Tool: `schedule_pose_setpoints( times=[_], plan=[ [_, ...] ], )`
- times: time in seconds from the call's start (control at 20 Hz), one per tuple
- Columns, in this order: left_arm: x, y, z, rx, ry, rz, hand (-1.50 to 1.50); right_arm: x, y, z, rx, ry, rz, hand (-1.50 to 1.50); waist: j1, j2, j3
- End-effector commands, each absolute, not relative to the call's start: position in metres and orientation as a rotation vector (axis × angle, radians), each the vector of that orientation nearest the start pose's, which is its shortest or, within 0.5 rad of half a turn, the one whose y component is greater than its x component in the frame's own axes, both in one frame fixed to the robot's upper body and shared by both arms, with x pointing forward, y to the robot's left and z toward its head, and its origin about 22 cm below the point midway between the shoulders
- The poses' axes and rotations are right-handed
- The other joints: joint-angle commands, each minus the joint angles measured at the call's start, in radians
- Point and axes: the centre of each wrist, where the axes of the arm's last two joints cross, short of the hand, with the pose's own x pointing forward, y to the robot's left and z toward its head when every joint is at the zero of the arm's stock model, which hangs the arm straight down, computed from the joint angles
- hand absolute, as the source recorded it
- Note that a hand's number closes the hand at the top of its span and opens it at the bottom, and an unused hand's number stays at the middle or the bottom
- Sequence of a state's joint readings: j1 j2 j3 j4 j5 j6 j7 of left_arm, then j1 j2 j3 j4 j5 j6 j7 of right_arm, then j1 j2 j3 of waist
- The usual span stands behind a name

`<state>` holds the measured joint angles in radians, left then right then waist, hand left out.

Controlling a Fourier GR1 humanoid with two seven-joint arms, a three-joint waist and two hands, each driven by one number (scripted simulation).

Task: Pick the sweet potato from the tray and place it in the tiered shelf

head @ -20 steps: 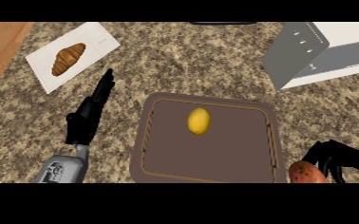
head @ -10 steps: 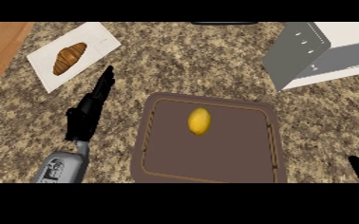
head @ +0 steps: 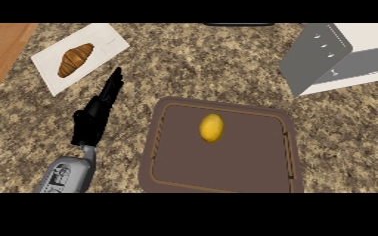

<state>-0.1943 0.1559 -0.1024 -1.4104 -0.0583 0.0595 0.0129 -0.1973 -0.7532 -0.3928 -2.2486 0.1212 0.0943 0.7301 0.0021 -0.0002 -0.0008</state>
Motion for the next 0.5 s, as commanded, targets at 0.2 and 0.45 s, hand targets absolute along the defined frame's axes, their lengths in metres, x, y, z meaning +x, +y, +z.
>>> schedule_pose_setpoints(
  times=[0.2,0.45],
  plan=[
    [0.286,0.224,0.006,0.11,-1.571,-0.286,0.0,0.222,-0.34,0.327,-1.121,-1.71,0.263,1.5,0.007,0.002,0.0],
    [0.29,0.228,0.029,0.098,-1.569,-0.26,0.0,0.235,-0.348,0.31,-1.185,-1.719,0.26,1.5,0.003,0.001,0.001]
  ],
)
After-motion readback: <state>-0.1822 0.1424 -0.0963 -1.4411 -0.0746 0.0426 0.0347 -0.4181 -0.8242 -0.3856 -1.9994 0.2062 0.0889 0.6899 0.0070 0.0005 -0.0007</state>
